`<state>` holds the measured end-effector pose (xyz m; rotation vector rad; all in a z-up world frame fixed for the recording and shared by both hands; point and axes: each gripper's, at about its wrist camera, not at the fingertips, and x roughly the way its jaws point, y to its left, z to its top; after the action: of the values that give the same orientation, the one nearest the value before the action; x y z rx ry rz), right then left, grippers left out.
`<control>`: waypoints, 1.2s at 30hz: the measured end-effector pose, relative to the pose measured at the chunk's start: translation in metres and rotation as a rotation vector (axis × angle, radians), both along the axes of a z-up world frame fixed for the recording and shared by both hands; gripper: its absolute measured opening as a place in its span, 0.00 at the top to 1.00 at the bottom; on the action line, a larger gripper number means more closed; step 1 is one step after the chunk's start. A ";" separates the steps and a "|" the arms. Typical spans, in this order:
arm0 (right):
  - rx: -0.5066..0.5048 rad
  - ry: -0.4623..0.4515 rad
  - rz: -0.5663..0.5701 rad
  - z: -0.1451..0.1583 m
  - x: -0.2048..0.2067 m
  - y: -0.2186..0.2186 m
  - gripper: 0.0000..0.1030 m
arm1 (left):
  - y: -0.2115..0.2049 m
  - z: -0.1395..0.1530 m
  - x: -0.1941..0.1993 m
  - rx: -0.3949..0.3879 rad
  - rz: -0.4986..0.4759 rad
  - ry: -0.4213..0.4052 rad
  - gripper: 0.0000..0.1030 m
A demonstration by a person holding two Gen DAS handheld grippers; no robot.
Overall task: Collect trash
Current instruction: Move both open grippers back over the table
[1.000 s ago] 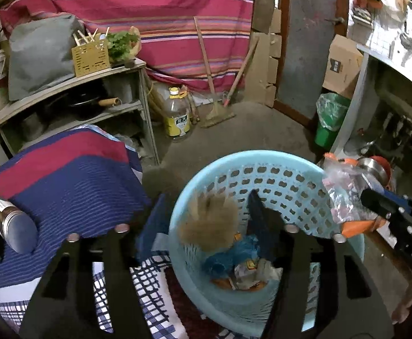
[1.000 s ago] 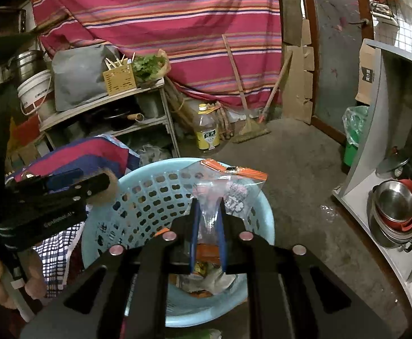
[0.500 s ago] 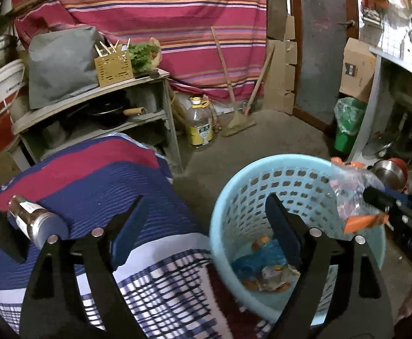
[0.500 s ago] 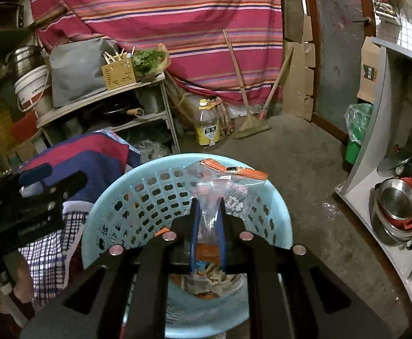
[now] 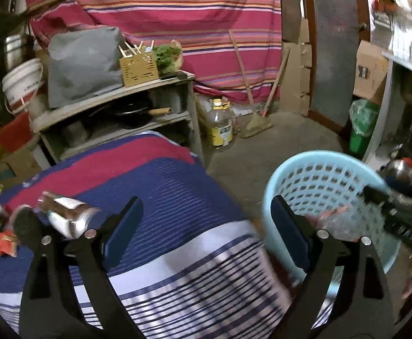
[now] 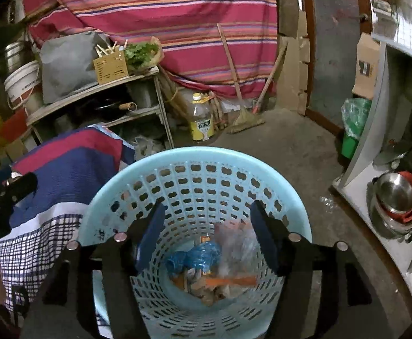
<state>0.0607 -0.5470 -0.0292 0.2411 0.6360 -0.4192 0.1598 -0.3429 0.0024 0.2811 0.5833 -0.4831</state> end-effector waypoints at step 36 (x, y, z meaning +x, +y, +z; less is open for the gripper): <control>-0.004 -0.058 0.394 0.035 0.097 0.294 0.19 | 0.373 -0.004 0.048 0.011 0.571 0.016 0.05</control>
<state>0.1577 -0.2533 0.0056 0.1189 0.6087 -0.0348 0.2082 0.0298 -0.0016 0.1111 0.6503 0.0695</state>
